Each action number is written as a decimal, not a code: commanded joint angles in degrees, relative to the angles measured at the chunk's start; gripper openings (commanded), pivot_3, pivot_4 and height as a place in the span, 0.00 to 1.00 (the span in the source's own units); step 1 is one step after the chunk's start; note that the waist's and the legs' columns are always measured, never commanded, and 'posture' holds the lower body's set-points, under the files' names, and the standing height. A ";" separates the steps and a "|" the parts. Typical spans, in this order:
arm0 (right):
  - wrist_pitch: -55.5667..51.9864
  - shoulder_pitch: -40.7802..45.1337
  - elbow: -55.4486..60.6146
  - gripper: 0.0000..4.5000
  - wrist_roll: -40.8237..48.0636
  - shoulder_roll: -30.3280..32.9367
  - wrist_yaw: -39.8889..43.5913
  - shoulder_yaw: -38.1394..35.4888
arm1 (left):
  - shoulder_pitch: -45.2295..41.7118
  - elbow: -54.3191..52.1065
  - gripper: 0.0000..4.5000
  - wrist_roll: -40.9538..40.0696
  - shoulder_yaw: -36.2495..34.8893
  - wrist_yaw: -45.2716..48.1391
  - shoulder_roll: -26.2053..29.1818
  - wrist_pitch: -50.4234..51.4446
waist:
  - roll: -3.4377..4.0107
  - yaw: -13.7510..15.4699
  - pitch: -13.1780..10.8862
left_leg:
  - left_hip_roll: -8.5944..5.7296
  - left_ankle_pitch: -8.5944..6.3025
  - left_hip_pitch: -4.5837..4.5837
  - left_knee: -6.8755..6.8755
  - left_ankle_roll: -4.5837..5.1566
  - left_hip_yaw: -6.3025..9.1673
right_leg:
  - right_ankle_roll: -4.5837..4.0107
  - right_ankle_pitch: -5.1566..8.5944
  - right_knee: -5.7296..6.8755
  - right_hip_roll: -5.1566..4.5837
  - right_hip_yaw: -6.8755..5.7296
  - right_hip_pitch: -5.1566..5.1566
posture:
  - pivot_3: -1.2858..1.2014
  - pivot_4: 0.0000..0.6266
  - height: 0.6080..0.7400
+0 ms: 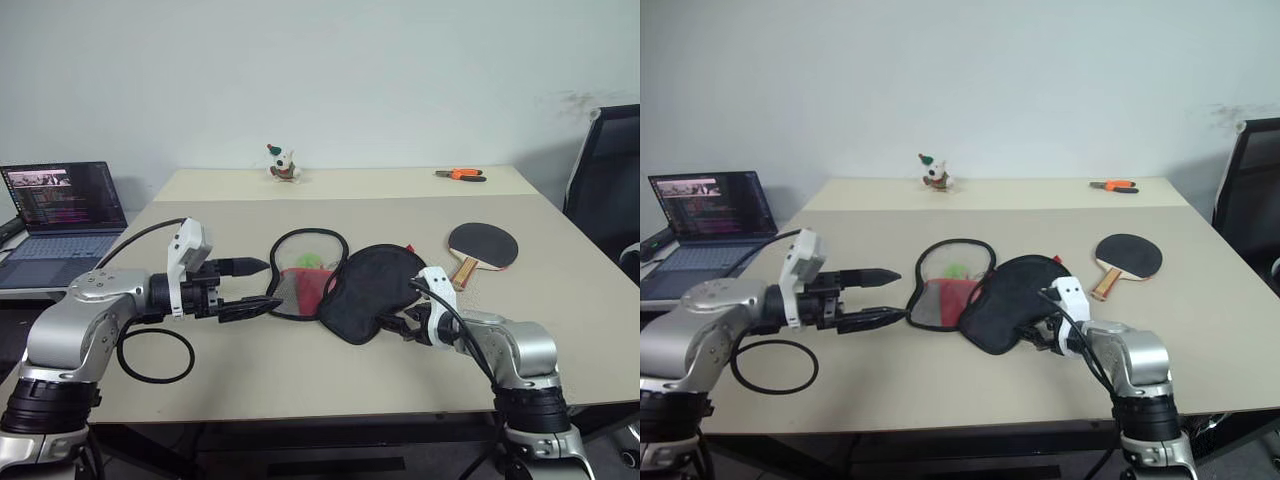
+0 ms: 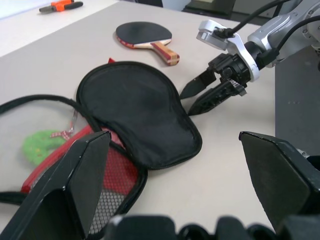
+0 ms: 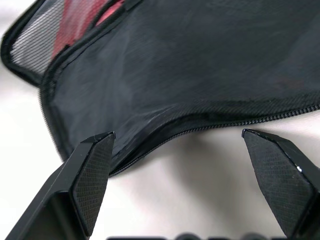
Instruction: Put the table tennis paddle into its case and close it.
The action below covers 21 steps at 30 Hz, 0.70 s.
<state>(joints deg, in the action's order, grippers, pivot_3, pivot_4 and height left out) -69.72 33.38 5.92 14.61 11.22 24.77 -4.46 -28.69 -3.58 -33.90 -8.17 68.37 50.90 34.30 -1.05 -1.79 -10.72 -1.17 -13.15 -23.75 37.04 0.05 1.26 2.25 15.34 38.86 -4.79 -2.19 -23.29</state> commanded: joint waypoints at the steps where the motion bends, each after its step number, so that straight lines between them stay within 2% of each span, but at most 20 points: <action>1: 2.91 2.53 -1.40 0.99 1.04 -1.18 -0.79 0.64 | 0.11 -1.00 1.00 0.41 -0.90 0.32 1.14 -1.11 | 0.00 -0.06 0.00 | 0.00 0.00 0.01 0.00 0.00 0.00 | 0.00 0.00 0.01 0.00 0.00 0.00 | 0.52 0.24 1.00; 8: 4.95 7.39 -6.92 0.99 2.77 -4.36 -1.42 0.21 | 0.32 -1.51 1.00 0.81 -1.10 -0.30 1.02 -1.27 | 0.00 -0.10 0.00 | 0.02 0.00 0.02 0.00 0.00 0.00 | 0.00 0.00 0.02 0.03 0.01 0.00 | 0.52 0.24 1.00; 9: 5.34 8.24 -7.96 0.96 2.91 -4.59 -1.32 0.22 | 0.31 -1.62 1.00 0.88 -1.13 -0.50 0.91 -1.33 | 0.00 -0.08 0.00 | 0.02 0.00 0.02 0.00 0.00 0.00 | 0.00 0.00 0.02 0.03 0.01 0.00 | 0.52 0.24 1.00; 11: 6.08 9.83 -10.04 0.86 3.28 -4.53 -0.96 0.19 | 0.24 -1.80 1.00 1.11 -1.08 -0.76 0.74 -1.48 | 0.00 -0.06 0.00 | 0.02 0.00 0.02 0.00 0.00 0.00 | 0.00 0.00 0.02 0.03 0.01 0.00 | 0.52 0.24 1.00; 16: 8.93 15.42 -18.91 0.48 3.26 -0.67 2.62 0.57 | -0.25 -2.03 1.00 1.53 -0.91 -0.76 0.85 -1.77 | 0.00 -0.07 0.00 | 0.01 0.00 0.02 0.00 0.00 0.00 | 0.00 0.00 0.02 0.03 0.00 0.00 | 0.52 0.24 1.00; 21: 14.02 21.42 -30.35 0.09 1.40 5.30 9.81 4.37 | -0.82 -2.04 1.00 1.86 -0.52 -0.78 0.87 -2.23 | 0.00 -0.08 0.00 | 0.02 0.00 0.02 -0.01 0.00 -0.03 | -0.01 0.00 -0.01 0.03 0.01 -0.01 | 0.52 0.24 1.00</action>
<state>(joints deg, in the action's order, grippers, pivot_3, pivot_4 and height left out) -58.37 52.65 -22.67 16.57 15.59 31.96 -0.76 -28.19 -4.01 -32.22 -8.14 67.93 51.13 33.11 -1.05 -1.88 -10.72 -1.15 -13.15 -23.73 37.03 0.05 1.21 2.24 15.34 38.85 -4.76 -2.18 -23.30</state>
